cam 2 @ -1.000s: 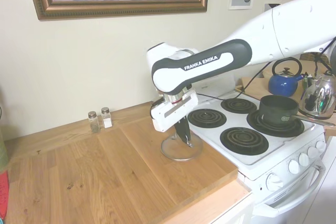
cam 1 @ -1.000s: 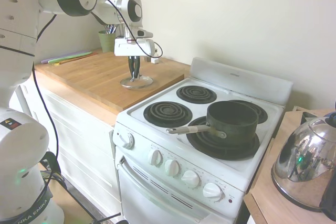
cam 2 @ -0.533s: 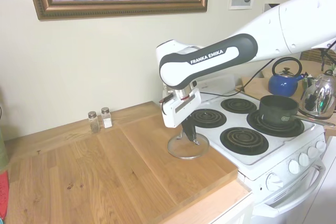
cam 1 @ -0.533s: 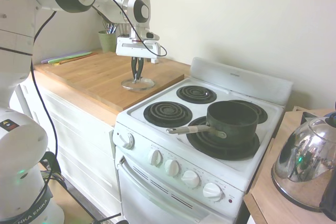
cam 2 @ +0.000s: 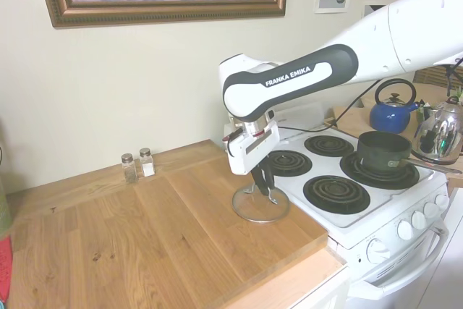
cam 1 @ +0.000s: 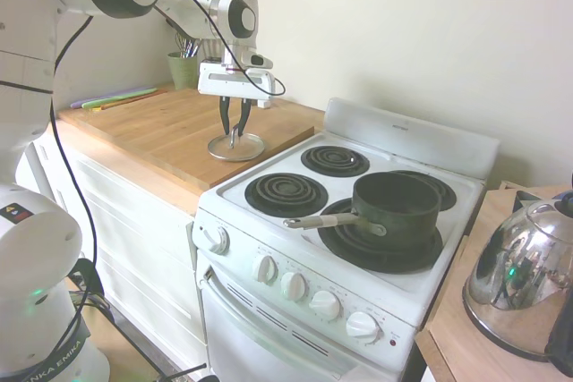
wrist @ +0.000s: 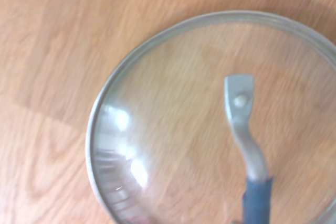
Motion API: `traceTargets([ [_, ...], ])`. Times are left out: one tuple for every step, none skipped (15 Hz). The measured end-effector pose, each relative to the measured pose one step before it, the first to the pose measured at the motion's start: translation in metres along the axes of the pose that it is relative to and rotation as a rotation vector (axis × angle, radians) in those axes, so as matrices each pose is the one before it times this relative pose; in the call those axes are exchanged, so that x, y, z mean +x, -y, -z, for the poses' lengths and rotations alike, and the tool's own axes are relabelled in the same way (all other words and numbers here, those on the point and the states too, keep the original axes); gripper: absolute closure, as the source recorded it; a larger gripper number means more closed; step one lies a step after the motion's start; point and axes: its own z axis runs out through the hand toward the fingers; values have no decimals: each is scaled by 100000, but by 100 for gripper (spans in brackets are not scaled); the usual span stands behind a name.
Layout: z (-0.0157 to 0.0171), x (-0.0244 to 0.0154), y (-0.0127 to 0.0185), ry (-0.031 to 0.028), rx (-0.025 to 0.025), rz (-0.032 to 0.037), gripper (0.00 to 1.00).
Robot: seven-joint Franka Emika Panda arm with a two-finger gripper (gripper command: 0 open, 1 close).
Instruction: Uncover the lid of the pot
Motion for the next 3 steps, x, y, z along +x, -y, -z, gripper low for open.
traceTargets([
  [722,-1149,-244,-3095,1073,596,0],
  [1170,-1355,-390,-4151,1660,-4,0],
  [1346,-1342,-552,-4383,2258,-900,0],
])
